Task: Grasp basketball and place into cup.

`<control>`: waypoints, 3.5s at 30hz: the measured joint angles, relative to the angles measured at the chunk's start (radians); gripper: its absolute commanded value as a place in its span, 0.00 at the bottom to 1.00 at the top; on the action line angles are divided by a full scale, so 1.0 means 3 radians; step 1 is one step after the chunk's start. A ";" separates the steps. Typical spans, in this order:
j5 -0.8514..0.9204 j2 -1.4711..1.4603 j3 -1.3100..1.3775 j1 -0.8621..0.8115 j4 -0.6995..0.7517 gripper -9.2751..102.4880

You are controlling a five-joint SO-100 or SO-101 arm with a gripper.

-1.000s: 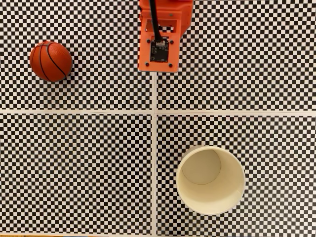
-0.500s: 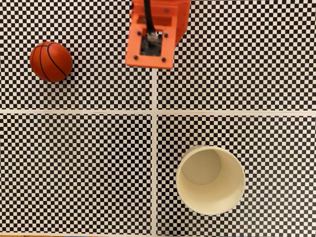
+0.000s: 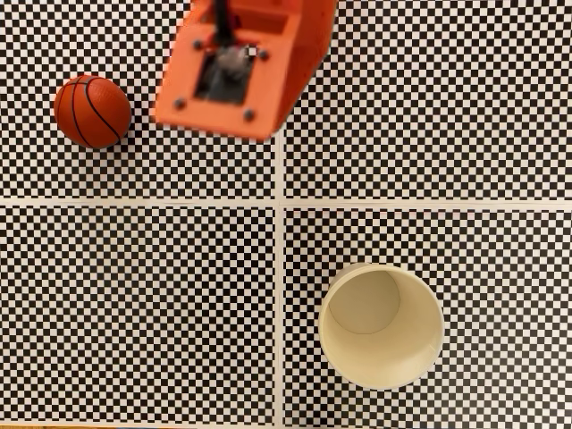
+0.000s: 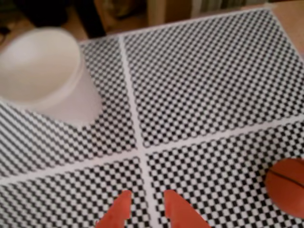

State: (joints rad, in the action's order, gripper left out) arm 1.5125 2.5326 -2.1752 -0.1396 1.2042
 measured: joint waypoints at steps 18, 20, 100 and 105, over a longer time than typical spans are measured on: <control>0.0639 -0.1856 0.2332 -0.1411 0.1278 0.08; 0.0813 -0.1856 0.2337 -0.1534 0.1299 0.09; 0.0757 -0.3467 0.2337 -0.1795 0.0926 0.67; 0.0757 -0.3605 0.2337 -0.1769 0.0798 0.67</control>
State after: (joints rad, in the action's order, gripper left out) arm 1.7395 1.4511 -1.4742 -0.6703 1.4435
